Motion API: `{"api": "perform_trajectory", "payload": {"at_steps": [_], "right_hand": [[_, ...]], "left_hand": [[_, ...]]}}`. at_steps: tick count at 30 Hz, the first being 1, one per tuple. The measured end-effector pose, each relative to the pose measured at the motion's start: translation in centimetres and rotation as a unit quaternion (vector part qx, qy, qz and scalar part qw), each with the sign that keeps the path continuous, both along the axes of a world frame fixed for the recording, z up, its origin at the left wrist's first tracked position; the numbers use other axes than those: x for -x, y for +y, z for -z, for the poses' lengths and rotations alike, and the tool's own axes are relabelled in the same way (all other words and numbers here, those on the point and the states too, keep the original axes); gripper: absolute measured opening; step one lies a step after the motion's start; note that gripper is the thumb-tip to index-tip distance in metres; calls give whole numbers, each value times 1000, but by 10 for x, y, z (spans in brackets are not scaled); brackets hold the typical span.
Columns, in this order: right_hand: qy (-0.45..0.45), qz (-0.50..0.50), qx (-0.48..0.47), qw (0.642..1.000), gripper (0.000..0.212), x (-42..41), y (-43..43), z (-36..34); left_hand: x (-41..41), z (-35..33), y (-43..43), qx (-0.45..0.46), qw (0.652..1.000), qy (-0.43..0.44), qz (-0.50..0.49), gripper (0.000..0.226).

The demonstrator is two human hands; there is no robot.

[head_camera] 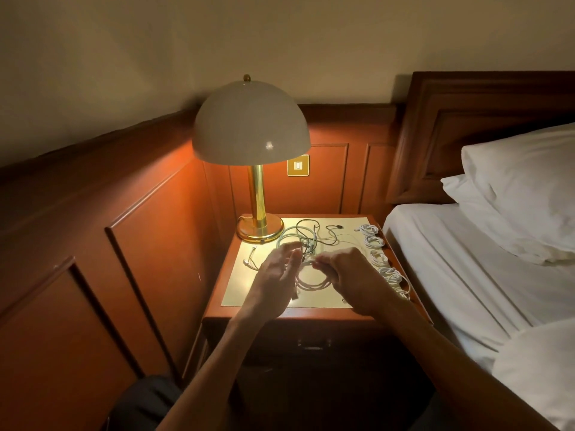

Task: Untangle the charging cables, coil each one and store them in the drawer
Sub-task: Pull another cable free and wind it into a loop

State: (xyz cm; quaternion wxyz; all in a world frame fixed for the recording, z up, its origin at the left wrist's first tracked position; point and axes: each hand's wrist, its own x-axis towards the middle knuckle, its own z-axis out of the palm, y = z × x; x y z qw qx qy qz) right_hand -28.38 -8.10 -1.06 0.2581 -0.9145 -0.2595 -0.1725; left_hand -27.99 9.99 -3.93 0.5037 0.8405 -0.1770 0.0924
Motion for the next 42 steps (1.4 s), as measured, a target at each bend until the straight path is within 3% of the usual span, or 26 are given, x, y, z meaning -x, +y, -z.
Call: {"api": "perform_trajectory", "payload": {"at_steps": [2, 5, 7, 9, 14, 17, 20, 24, 27, 30, 33, 36, 40, 42], "right_hand": [[-4, -29, 13, 999, 20, -1, 0, -3], [8, -61, 14, 998, 20, -4, -3, -8], [23, -72, -18, 997, 21, -5, -6, -10], [26, -68, -64, 995, 22, -3, -8, -11], [78, -32, -144, 986, 16, 5, -8, -15], [108, 0, -212, 971, 17, 7, -6, -14], [47, 27, -182, 982, 17, 7, -4, -13], [44, 23, -106, 993, 14, 3, -13, -12], [51, 1, -66, 997, 14, 3, -17, -13], [46, -31, -37, 998, 13, 3, -15, -13], [66, -50, -51, 995, 10, 1, -17, -14], [85, -76, -60, 992, 22, -1, -21, -16], [126, -117, -46, 984, 5, -5, -30, -21], [171, -136, -88, 972, 10, -4, -38, -26]], "left_hand": [[-3, -5, 3, -87, 995, -46, 34, 53], [-3, -8, 4, -121, 990, -41, 63, 43], [-3, -5, 3, -131, 981, -137, 44, 35], [-1, -3, -2, -105, 973, -204, 27, 34], [5, 2, -22, -4, 971, -229, -65, 37], [9, 4, -36, 51, 967, -223, -111, 48], [8, 7, -40, 83, 977, -169, -103, 54], [2, 1, -23, 15, 996, -87, 12, 50], [-1, -4, -16, -56, 990, -126, 19, 48], [-2, -4, -20, -67, 988, -129, 42, 40], [2, 1, -23, -31, 990, -123, 54, 42], [4, 7, -26, 50, 991, -97, 82, 41], [8, 4, -31, 97, 989, -69, 88, 39], [12, 3, -32, 92, 989, -76, 90, 40]]}}
